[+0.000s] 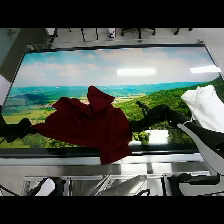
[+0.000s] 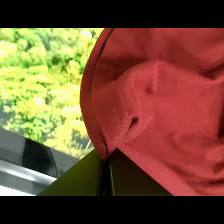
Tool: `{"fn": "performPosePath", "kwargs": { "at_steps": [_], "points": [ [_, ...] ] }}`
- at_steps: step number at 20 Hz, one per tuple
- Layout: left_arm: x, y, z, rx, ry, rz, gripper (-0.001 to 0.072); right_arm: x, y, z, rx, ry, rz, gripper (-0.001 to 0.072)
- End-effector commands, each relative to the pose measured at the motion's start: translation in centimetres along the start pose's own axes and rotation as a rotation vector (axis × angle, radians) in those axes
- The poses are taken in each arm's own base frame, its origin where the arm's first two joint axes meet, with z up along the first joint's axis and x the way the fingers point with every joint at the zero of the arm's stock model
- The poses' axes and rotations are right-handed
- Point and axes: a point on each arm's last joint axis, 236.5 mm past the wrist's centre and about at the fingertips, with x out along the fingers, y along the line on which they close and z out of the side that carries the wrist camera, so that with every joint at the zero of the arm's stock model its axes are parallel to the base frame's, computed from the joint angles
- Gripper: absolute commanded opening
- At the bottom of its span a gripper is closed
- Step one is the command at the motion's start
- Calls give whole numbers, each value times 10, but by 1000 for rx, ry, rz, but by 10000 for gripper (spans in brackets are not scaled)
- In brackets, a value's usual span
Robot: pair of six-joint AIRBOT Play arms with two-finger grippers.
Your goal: Fold the shirts.
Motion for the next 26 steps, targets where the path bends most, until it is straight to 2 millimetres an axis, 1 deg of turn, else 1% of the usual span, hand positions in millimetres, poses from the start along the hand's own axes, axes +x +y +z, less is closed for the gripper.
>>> {"fn": "performPosePath", "kwargs": {
  "at_steps": [1, 2, 3, 4, 5, 6, 7, 8, 9, 10, 11, 12, 13, 14, 15, 16, 17, 18, 19, 20, 21, 22, 23, 25, 26],
  "points": [
    [-42, -36, 31, -19, -206, -121, 12, -44, 61, 33, -140, -86, 73, 18],
    [-77, -64, 47, -9, -322, -220, 11, -80, 90, 49, -219, -169, 91, 18],
    [-128, -94, 61, 21, -465, -318, 11, -133, 128, 67, -316, -302, 102, 19],
    [-185, -119, 68, 77, -614, -367, 12, -194, 167, 77, -420, -459, 103, 18],
    [-246, -140, 67, 150, -780, -375, 12, -264, 208, 77, -529, -641, 94, 18],
    [-316, -163, 55, 226, -975, -392, 12, -342, 253, 63, -656, -859, 69, 18],
    [-389, -183, 32, 292, -1184, -418, 12, -413, 290, 38, -757, -1067, 32, 19],
    [-452, -198, 2, 333, -1367, -455, 12, -473, 323, 1, -853, -1260, -15, 19],
    [-507, -207, -32, 353, -1529, -501, 12, -522, 350, -43, -937, -1429, -75, 19],
    [-547, -212, -64, 382, -1653, -533, 12, -555, 367, -83, -995, -1556, -145, 19],
    [-577, -215, -94, 408, -1750, -553, 12, -576, 376, -115, -1038, -1642, -215, 19],
    [-594, -216, -114, 434, -1801, -556, 12, -587, 380, -136, -1063, -1692, -272, 19],
    [-603, -220, -127, 461, -1814, -563, 12, -594, 382, -150, -1076, -1722, -312, 19],
    [-606, -224, -131, 487, -1801, -565, 12, -598, 379, -156, -1076, -1739, -347, 19],
    [-602, -229, -128, 516, -1756, -566, 12, -599, 375, -154, -1070, -1735, -378, 19],
    [-594, -235, -120, 540, -1695, -571, 12, -597, 370, -146, -1050, -1717, -386, 19],
    [-584, -241, -107, 558, -1629, -571, 12, -593, 364, -133, -1036, -1685, -396, 19],
    [-571, -246, -91, 570, -1560, -573, 12, -585, 357, -115, -1019, -1636, -399, 19],
    [-553, -251, -70, 574, -1477, -577, 12, -576, 347, -93, -998, -1581, -401, 18],
    [-530, -256, -48, 575, -1383, -573, 12, -566, 337, -69, -970, -1524, -397, 19],
    [-502, -260, -27, 575, -1280, -570, 12, -555, 324, -42, -924, -1464, -382, 19],
    [-468, -264, -5, 572, -1164, -570, 12, -539, 306, -9, -873, -1387, -370, 19],
    [-429, -269, 16, 563, -1046, -578, 12, -519, 285, 24, -825, -1302, -363, 19],
    [-336, -283, 54, 537, -816, -584, 12, -477, 239, 87, -706, -1164, -339, 19],
    [-287, -286, 73, 518, -730, -552, 12, -451, 210, 121, -649, -1093, -335, 19]
  ]
}}
